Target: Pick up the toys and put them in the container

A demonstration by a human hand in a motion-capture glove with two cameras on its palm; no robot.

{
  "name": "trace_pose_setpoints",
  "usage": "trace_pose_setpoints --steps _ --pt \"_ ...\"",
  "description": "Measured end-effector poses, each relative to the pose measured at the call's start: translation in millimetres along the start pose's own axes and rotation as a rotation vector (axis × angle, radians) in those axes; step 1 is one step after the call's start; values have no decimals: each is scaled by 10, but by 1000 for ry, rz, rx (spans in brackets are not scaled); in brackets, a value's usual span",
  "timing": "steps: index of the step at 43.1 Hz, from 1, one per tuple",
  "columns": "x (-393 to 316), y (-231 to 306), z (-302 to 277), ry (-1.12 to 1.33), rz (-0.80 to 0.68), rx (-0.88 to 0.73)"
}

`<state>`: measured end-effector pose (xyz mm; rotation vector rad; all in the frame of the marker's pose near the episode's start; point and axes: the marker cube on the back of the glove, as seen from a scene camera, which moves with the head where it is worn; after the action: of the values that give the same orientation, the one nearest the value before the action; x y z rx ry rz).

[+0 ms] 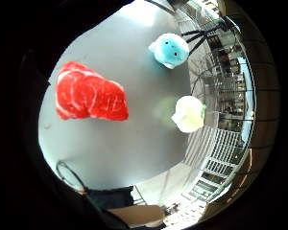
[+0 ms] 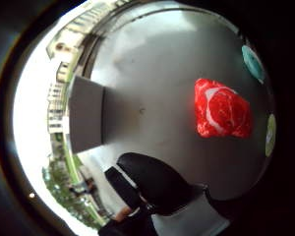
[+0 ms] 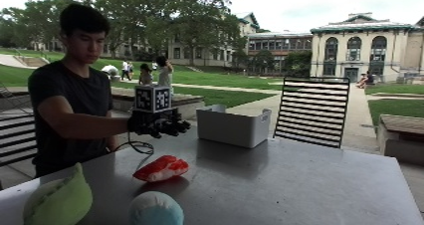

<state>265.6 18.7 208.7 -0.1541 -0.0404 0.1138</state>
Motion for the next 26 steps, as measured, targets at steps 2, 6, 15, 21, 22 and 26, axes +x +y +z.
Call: trace_pose_setpoints --steps 2,6,15,21,22,26 --pt "35 -8 91 -4 4 -9" --pt "91 2 301 -13 37 -45" --pt "250 13 738 4 82 -117" --pt "359 9 927 24 100 -154" --pt "377 8 953 25 103 -158" --pt "424 14 1036 -3 114 -174"
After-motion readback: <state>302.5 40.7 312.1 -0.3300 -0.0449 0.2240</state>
